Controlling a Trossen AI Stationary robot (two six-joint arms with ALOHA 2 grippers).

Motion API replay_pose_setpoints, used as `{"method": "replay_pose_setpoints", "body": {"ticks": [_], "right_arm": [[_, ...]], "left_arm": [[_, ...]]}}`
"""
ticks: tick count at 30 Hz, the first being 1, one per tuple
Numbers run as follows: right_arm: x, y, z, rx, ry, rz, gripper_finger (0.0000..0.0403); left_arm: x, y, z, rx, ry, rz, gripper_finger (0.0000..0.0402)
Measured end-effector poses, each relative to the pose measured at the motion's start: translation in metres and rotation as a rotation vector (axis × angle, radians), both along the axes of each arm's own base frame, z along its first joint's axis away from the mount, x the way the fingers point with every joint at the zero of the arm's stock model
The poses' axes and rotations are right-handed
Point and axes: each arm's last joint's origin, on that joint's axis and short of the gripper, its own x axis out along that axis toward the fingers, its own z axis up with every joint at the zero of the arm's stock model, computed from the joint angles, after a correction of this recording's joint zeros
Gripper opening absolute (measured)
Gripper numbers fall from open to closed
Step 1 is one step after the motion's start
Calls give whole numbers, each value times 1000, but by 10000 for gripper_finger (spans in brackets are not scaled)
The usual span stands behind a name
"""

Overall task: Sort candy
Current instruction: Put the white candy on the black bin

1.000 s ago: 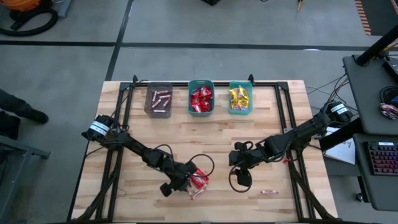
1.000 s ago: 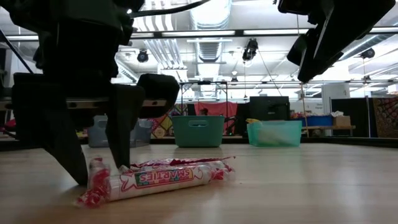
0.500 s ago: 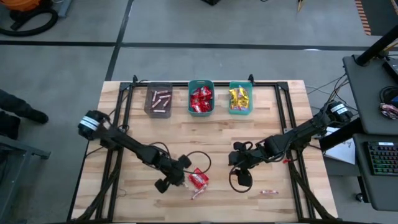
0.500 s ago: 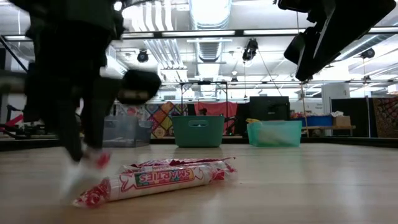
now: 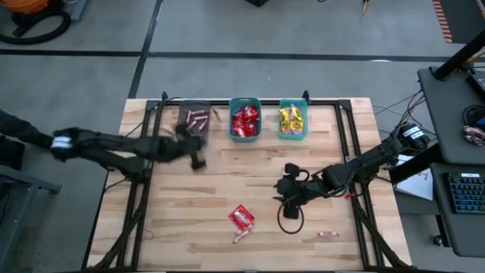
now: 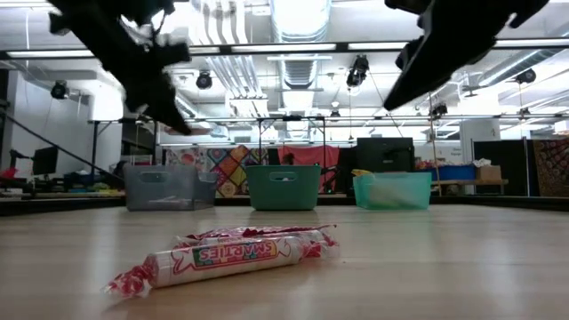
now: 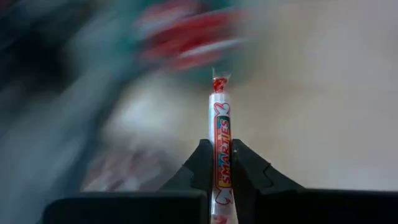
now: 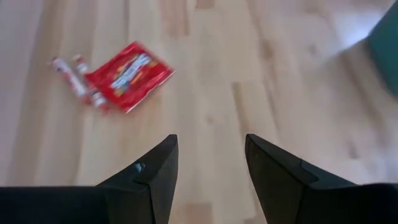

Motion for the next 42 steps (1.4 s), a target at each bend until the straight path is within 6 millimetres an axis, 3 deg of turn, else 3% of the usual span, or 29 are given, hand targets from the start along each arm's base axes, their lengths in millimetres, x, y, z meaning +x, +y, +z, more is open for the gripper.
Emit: {"method": "replay_pose_setpoints", "body": {"ticks": [3,5,10,16,27,31,37,40,42], "right_arm": [[2,-1,2,-46,-42,-18,178],[4,-1,4,-68,-69,-19,178],[8,-3,7,-99,-116,-12,178],[9,-5,7,-102,-115,-21,178],[8,-6,9,-102,-108,-21,178],[9,-14,28,-97,-114,-71,178],[26,-70,77,-304,-273,-294,170],[31,-104,86,-353,-311,-287,162],[33,-122,86,-286,-318,-259,155]], "left_arm": [[-34,46,4,89,-70,448,8],[-53,70,3,70,-99,594,9],[-76,115,-7,-172,-261,662,10],[-80,140,-13,-237,-303,670,25],[-67,151,-4,-241,-245,632,139],[-65,144,3,-316,-249,550,165],[-46,111,19,-370,-451,250,167],[-35,89,27,-327,-536,92,161],[-30,73,30,-307,-566,-9,157]]}}
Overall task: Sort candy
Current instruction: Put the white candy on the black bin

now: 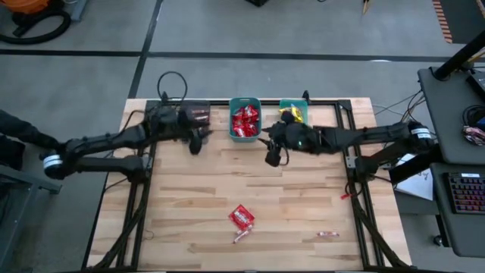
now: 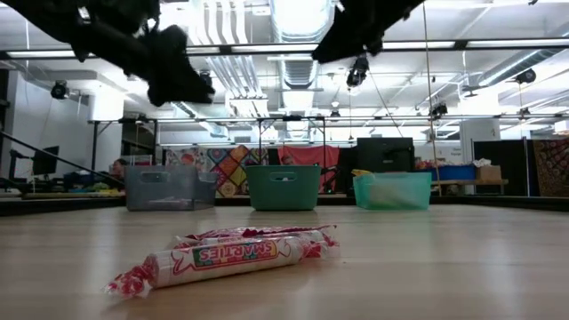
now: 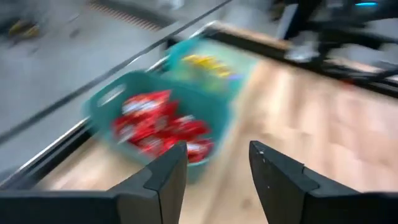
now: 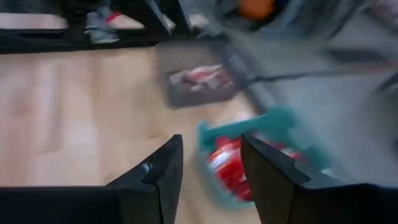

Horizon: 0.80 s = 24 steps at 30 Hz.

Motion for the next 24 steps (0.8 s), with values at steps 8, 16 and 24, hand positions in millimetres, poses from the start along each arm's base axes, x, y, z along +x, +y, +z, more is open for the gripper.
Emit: {"method": "replay_pose_setpoints", "body": {"ticks": [8,16,24], "right_arm": [[-12,8,3,783,211,345,122],[-48,108,-32,1021,768,175,122],[-85,185,-54,833,916,86,122]], "left_arm": [[5,-47,2,144,-92,-262,153],[7,-54,1,157,-163,-287,153],[8,-54,0,144,-162,-284,153]]}}
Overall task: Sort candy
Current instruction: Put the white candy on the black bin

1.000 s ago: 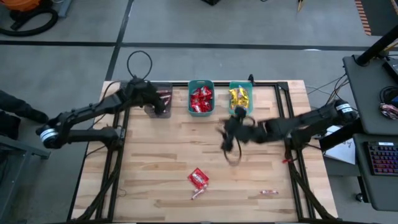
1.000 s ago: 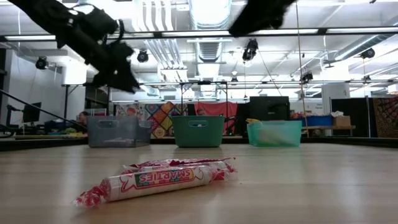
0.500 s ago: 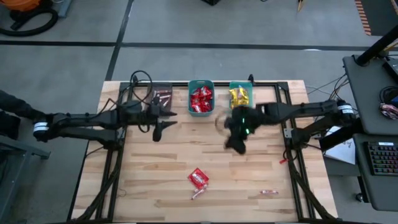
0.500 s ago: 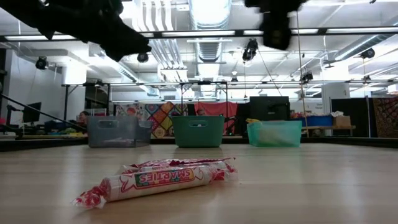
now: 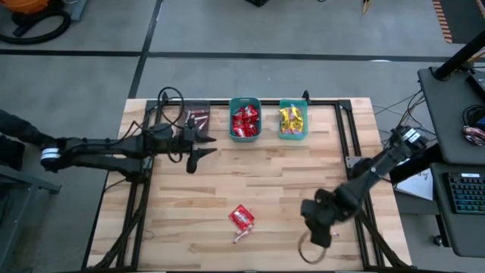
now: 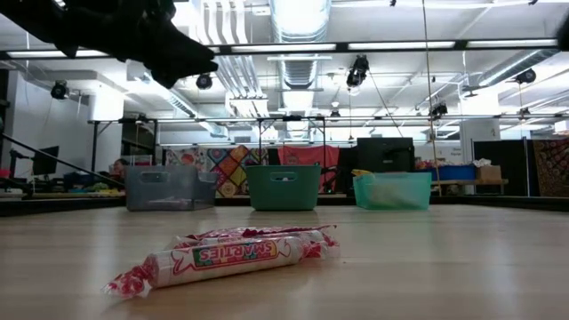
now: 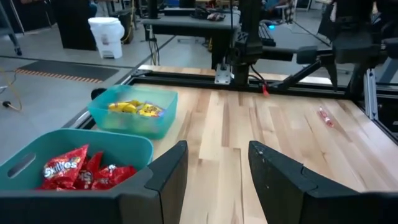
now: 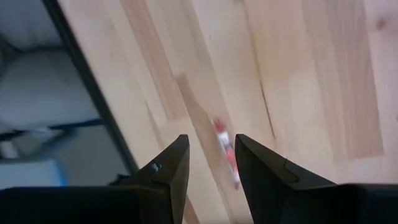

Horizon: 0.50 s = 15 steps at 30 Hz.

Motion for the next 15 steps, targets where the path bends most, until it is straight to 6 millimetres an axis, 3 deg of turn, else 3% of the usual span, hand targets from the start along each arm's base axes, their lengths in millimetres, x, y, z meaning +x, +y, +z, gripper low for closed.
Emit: {"method": "replay_pose_setpoints", "body": {"ticks": [6,15], "right_arm": [[-28,32,-19,-86,66,38,123],[-48,55,-47,-137,118,103,123]], "left_arm": [[7,1,-5,-30,10,5,153],[20,4,-13,-58,12,11,153]]}}
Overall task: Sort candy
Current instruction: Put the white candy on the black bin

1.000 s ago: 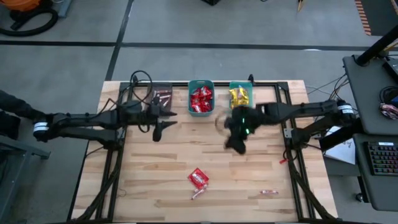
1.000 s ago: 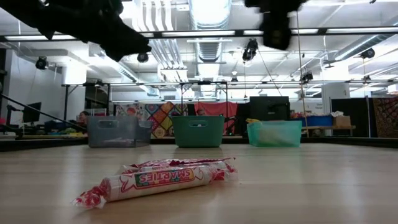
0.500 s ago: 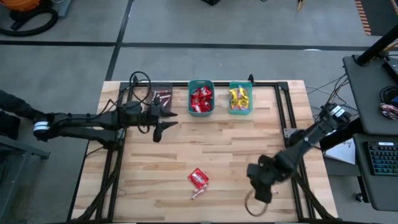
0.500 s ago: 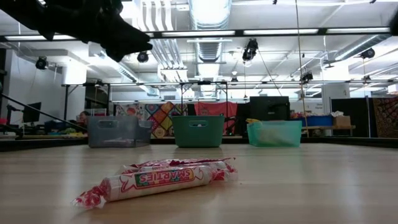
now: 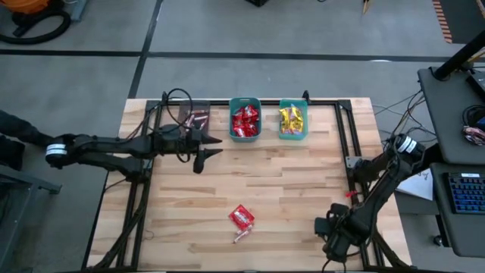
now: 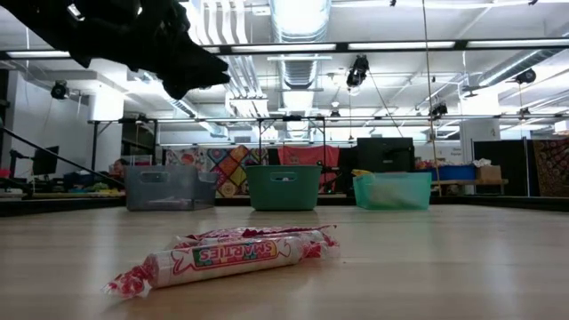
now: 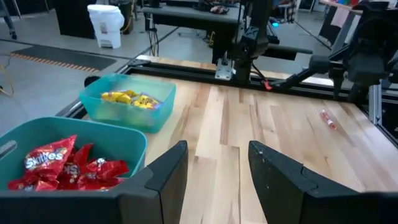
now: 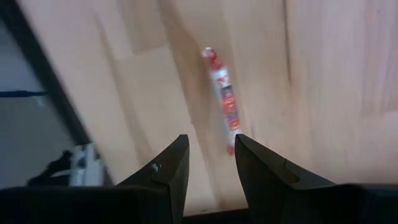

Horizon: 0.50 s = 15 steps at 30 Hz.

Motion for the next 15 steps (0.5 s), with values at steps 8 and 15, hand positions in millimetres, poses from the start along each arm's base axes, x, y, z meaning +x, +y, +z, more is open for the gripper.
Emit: {"method": "replay_pose_setpoints", "body": {"ticks": [8,15], "right_arm": [[2,4,-31,-60,36,70,123],[0,-2,-62,-95,63,82,122]], "left_arm": [[10,2,-7,-7,16,1,153],[14,3,4,19,-15,-3,153]]}}
